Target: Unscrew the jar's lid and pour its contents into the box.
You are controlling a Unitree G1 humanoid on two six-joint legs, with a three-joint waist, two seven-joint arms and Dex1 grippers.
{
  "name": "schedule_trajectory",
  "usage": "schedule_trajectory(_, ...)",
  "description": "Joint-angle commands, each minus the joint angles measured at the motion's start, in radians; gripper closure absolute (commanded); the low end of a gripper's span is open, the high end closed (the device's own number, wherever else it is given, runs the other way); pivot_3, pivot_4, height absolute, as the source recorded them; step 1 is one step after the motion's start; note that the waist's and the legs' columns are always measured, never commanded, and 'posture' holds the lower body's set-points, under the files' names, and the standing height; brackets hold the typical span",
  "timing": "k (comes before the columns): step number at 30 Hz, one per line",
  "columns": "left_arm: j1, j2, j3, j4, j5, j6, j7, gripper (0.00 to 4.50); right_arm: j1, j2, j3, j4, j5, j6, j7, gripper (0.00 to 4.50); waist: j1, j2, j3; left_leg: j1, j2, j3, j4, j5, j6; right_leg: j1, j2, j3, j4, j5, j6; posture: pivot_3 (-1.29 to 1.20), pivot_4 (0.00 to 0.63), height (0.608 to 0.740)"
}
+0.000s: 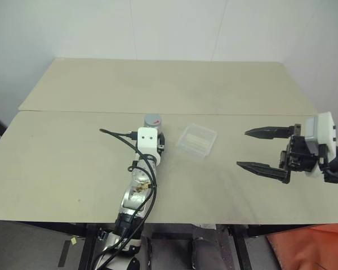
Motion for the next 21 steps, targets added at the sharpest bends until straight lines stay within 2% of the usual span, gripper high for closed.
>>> schedule_trajectory(1,-0.012,0.011,0.037,-0.035,-0.005,-0.005,0.003,1.55,-0.001,-0.003,-0.044,-0.027,0.019,-0.015,0.001,0.0,-0.001,0.0,0.0,0.0,0.0,0.0,0.0,0.0,0.0,0.0,0.0,0.0,0.0,0.0,0.0,0.0,0.15,0.74)
schedule_trajectory(3,-0.017,0.034,0.057,-0.053,-0.037,-0.009,-0.042,1.55,-0.001,-0.002,-0.044,-0.027,0.018,-0.016,0.002,0.0,-0.002,0.0,0.0,0.0,0.0,0.0,0.0,0.0,0.0,0.0,0.0,0.0,0.0,0.0,0.0,0.0,0.15,0.74)
schedule_trajectory(6,-0.024,0.099,0.112,-0.103,-0.162,0.004,-0.2,1.55,0.001,-0.001,-0.047,-0.029,0.02,-0.016,0.002,0.0,-0.004,0.0,0.0,0.0,0.0,0.0,0.0,0.0,0.0,-0.001,0.0,0.0,0.001,0.0,0.0,0.0,0.15,0.74)
schedule_trajectory(15,-0.026,0.431,0.246,-0.182,-0.522,0.144,-0.71,1.55,0.008,0.007,-0.044,-0.039,0.026,-0.018,0.006,0.0,-0.002,0.0,0.0,0.0,0.001,0.001,0.0,0.0,0.0,-0.001,0.0,-0.001,0.001,0.0,0.0,0.0,0.15,0.74)
schedule_trajectory(19,-0.019,0.57,0.255,-0.186,-0.608,0.175,-0.903,1.55,0.011,0.012,-0.041,-0.042,0.029,-0.02,0.011,0.0,-0.002,0.0,0.0,0.0,0.001,0.002,0.0,0.0,0.0,0.0,0.0,-0.001,0.0,0.0,0.0,0.0,0.15,0.74)
schedule_trajectory(21,-0.024,0.612,0.255,-0.174,-0.627,0.187,-0.949,1.55,0.011,0.014,-0.04,-0.042,0.03,-0.02,0.012,0.0,-0.002,0.001,0.0,0.0,0.001,0.003,0.0,0.0,0.0,0.0,0.0,-0.001,0.0,0.0,0.0,0.0,0.15,0.74)
